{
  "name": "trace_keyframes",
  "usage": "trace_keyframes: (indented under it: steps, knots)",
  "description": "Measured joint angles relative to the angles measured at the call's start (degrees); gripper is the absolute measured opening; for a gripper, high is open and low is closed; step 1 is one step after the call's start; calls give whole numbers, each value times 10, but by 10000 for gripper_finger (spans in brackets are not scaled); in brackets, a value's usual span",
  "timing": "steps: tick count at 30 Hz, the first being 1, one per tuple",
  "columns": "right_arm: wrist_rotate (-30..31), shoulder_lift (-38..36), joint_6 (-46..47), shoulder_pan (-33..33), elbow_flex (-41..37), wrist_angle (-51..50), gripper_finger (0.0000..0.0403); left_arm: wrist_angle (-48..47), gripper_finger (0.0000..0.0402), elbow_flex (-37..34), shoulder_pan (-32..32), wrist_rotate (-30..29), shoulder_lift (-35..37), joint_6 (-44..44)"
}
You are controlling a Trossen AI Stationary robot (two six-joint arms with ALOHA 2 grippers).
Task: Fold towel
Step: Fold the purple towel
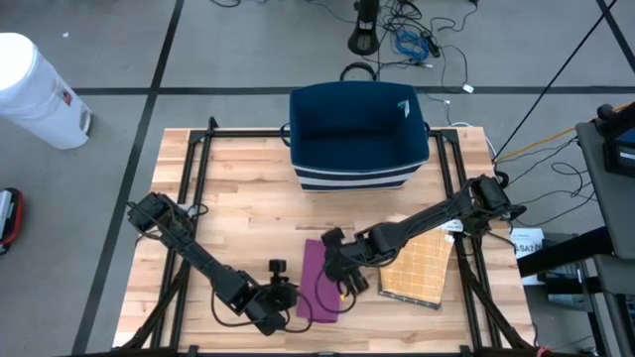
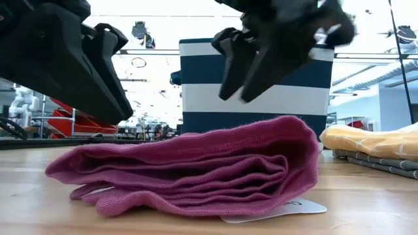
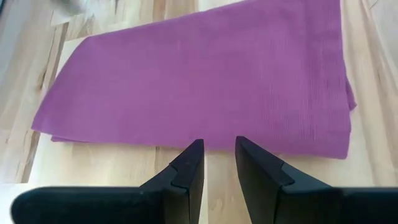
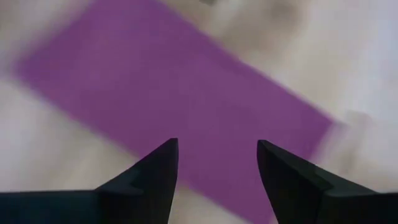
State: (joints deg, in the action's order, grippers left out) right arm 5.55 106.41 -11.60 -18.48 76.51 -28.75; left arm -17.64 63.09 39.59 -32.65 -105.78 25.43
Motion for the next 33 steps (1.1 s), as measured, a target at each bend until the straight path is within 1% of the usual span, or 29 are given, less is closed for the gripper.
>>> trace_keyframes:
  steps: [1, 3, 7, 12, 16, 19, 21, 24, 27, 33]
  knots:
    - [-37, 0, 12, -4, 0, 2, 203, 2, 99, 0, -2, 3, 0, 0]
    - [-80, 0, 26, -18, 0, 7, 200, 8, 99, 0, -3, 5, 0, -3]
    - [-88, 4, 22, -61, 0, 31, 199, 23, 99, 0, -3, 9, 0, -20]
    - [-83, 15, 15, -94, 0, 52, 198, 61, 99, 0, -11, 47, -1, -41]
    - [-45, 38, 20, -106, 1, 54, 198, 70, 99, 1, -23, 75, -13, -42]
    - [-38, 68, 15, -109, 0, 61, 198, 72, 99, 1, -31, 102, -28, -41]
    - [-33, 90, 7, -109, 0, 69, 198, 78, 99, 1, -37, 109, -37, -41]
    - [-5, 114, -4, -113, 0, 85, 198, 87, 99, 1, -42, 112, -44, -46]
    - [34, 121, -21, -119, 1, 99, 198, 88, 99, 1, -47, 119, -47, -50]
    - [77, 120, -41, -131, 1, 107, 198, 97, 99, 1, -55, 135, -50, -60]
